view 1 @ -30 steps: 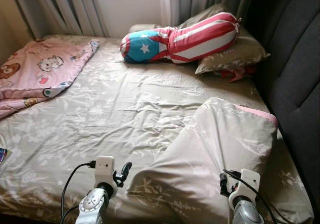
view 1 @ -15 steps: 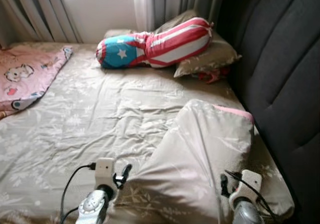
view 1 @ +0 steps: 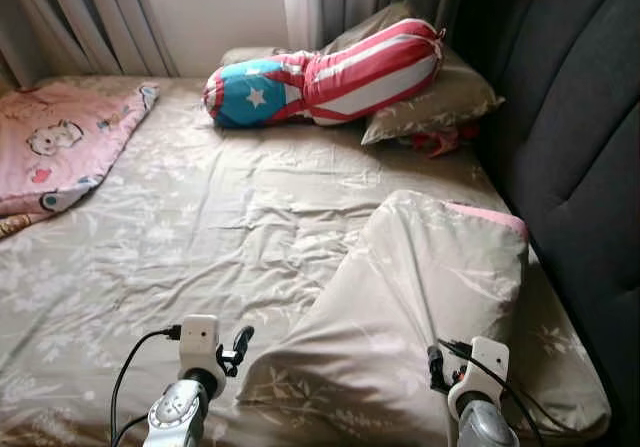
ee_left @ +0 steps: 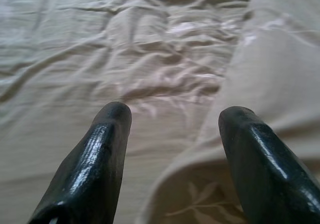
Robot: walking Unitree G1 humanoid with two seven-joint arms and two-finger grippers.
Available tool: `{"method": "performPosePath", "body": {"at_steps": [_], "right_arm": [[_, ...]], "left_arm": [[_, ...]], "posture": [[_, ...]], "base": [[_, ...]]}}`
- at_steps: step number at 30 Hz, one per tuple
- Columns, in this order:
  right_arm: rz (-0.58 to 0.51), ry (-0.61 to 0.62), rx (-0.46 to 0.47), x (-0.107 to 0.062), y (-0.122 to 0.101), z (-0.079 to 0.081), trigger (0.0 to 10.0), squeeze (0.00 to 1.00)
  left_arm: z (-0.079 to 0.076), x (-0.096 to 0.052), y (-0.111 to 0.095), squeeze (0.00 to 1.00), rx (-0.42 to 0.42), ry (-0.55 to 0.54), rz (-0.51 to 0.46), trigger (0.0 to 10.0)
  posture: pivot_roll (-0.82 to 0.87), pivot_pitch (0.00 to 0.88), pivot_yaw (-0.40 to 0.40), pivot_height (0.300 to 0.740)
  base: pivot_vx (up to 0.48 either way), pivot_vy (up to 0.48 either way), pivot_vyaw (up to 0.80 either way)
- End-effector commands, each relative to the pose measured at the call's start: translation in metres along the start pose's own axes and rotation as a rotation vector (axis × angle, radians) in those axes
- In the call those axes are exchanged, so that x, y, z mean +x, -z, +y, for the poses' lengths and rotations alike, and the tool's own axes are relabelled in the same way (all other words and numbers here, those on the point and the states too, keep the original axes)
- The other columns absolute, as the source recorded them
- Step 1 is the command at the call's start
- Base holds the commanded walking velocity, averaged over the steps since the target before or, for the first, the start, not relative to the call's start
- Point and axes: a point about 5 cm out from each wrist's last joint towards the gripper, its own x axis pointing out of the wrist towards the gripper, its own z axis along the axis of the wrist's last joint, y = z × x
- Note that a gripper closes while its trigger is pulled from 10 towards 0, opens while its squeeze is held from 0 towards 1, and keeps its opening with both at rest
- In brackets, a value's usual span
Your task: Clean up the room
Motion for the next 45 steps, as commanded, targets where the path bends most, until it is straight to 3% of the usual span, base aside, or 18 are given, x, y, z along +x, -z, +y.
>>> {"method": "performPosePath", "body": {"at_steps": [1, 3, 4, 10, 11, 12, 13, 24, 25, 34, 38, 45], "right_arm": [[0.026, 0.013, -0.012, -0.002, 0.005, -0.006, 10.0, 0.00], [0.032, 0.022, -0.013, -0.003, 0.007, -0.008, 10.0, 0.00], [0.041, 0.031, -0.011, -0.004, 0.009, -0.010, 10.0, 1.00], [0.063, 0.031, 0.030, -0.005, 0.015, -0.010, 10.0, 1.00], [0.081, 0.015, 0.043, -0.006, 0.017, -0.008, 10.0, 0.61], [0.081, 0.015, 0.043, -0.006, 0.017, -0.008, 10.0, 0.61], [0.127, -0.016, 0.039, -0.007, 0.024, -0.004, 10.0, 0.00], [0.198, -0.106, 0.079, -0.007, 0.029, 0.004, 10.0, 0.00], [0.202, -0.071, 0.031, -0.006, 0.027, 0.000, 10.0, 0.00], [0.173, 0.044, 0.016, -0.005, 0.021, -0.016, 10.0, 0.00], [0.241, 0.080, -0.039, -0.010, 0.033, -0.024, 10.0, 0.00], [0.275, 0.096, -0.045, -0.016, 0.045, -0.023, 10.0, 0.00]], "left_arm": [[0.000, -0.001, 0.002, 0.00, -0.004, 0.002, 0.010, 10.0], [0.000, -0.001, 0.002, 0.00, -0.003, 0.002, 0.011, 10.0], [0.001, -0.002, 0.002, 0.00, -0.001, 0.003, 0.011, 10.0], [0.001, -0.004, 0.004, 0.00, 0.004, 0.008, 0.015, 10.0], [0.002, -0.005, 0.005, 0.00, 0.006, 0.008, 0.015, 10.0], [0.002, -0.005, 0.005, 0.00, 0.006, 0.008, 0.015, 10.0], [0.003, -0.006, 0.006, 0.00, 0.008, 0.008, 0.017, 10.0], [0.011, -0.014, 0.010, 0.00, 0.031, 0.014, 0.020, 10.0], [0.013, -0.017, 0.012, 0.00, 0.036, 0.018, 0.025, 10.0], [0.013, -0.025, 0.019, 0.00, 0.040, 0.031, 0.044, 10.0], [0.012, -0.031, 0.022, 0.00, 0.049, 0.044, 0.045, 10.0], [0.017, -0.045, 0.025, 0.00, 0.070, 0.050, 0.045, 10.0]], "posture": [[0.01, 0.041, -0.029, 0.673], [0.01, 0.041, -0.029, 0.673], [0.01, 0.045, -0.027, 0.673], [0.01, 0.057, -0.022, 0.673], [0.02, 0.061, -0.018, 0.673], [0.02, 0.061, -0.018, 0.673], [0.02, 0.066, -0.015, 0.673], [0.05, 0.101, 0.009, 0.673], [0.06, 0.114, 0.017, 0.673], [0.05, 0.136, 0.028, 0.673], [0.06, 0.158, 0.032, 0.673], [0.08, 0.201, 0.050, 0.673]], "base": [[0.000, 0.000, 0.00], [0.000, 0.000, 0.00], [0.000, 0.000, 0.00], [0.000, 0.000, 0.00], [0.000, 0.000, 0.00], [0.000, 0.000, 0.00], [0.000, 0.000, 0.00], [0.000, 0.000, 0.00], [0.000, 0.000, 0.00], [0.000, 0.000, 0.00], [0.000, 0.000, 0.00], [0.000, 0.000, 0.00]]}}
